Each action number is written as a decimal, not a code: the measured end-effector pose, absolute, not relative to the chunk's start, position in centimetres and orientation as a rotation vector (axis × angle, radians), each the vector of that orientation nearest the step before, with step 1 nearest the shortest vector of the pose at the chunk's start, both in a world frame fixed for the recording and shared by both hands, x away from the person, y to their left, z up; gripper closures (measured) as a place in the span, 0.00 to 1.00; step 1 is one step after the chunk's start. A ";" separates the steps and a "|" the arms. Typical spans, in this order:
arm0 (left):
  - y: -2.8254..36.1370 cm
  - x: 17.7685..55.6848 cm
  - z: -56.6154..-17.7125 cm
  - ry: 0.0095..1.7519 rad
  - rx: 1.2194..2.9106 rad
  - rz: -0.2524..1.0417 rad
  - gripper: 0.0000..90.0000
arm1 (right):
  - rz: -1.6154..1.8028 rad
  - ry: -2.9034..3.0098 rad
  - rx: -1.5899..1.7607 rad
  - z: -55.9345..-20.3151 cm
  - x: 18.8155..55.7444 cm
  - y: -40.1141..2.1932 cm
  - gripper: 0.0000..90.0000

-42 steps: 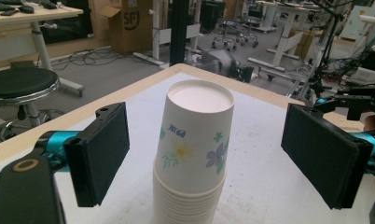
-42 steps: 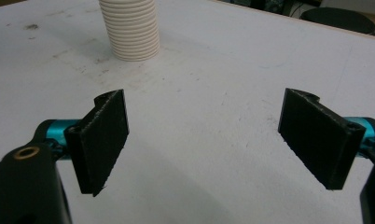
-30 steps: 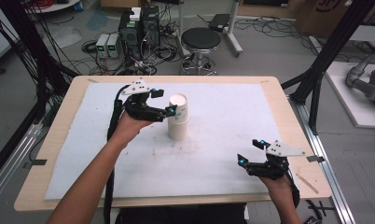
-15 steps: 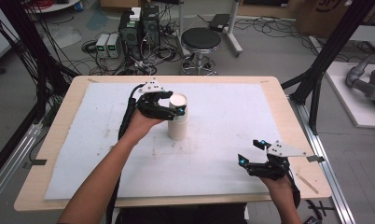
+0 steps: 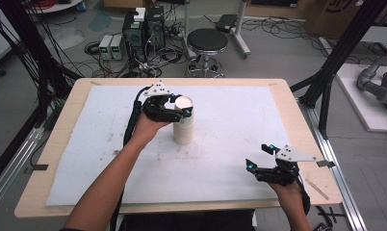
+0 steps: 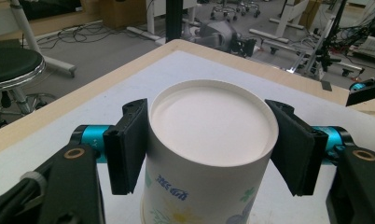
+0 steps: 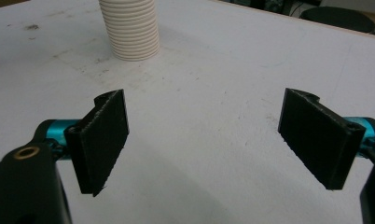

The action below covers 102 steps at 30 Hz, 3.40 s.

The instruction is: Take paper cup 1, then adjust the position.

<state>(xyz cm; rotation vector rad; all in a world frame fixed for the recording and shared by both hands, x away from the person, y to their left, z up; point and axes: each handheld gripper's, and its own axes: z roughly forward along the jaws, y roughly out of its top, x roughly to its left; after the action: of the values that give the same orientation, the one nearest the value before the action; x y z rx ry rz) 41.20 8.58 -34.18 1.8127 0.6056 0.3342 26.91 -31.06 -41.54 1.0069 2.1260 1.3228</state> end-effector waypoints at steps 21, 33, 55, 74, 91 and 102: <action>9.4 40.9 -30.0 0.576 1.726 0.342 0.38 | 1.338 2.114 1.035 -41.7 27.0 -31.7 0.18; 12.0 39.4 -26.9 0.573 1.605 0.350 0.38 | 1.329 2.118 1.009 -41.2 26.5 -31.0 0.18; 16.5 32.8 -29.4 0.585 1.594 0.323 0.38 | 1.365 2.163 0.997 -41.3 26.9 -30.1 0.18; 16.0 31.8 -33.5 0.556 1.641 0.225 0.38 | 1.398 2.227 0.948 -41.4 28.2 -28.7 0.18; 15.3 31.5 -34.5 0.554 1.654 0.222 0.38 | 1.428 2.238 0.935 -41.0 28.3 -28.1 0.18; 14.8 31.5 -35.1 0.525 1.677 0.192 0.38 | 1.464 2.299 0.841 -40.3 29.1 -25.9 0.18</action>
<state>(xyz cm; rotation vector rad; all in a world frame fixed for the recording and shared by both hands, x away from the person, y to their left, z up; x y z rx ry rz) 31.51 14.84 -35.09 1.6774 0.5251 0.1918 29.11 -25.88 -40.34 0.8414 2.2994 1.4640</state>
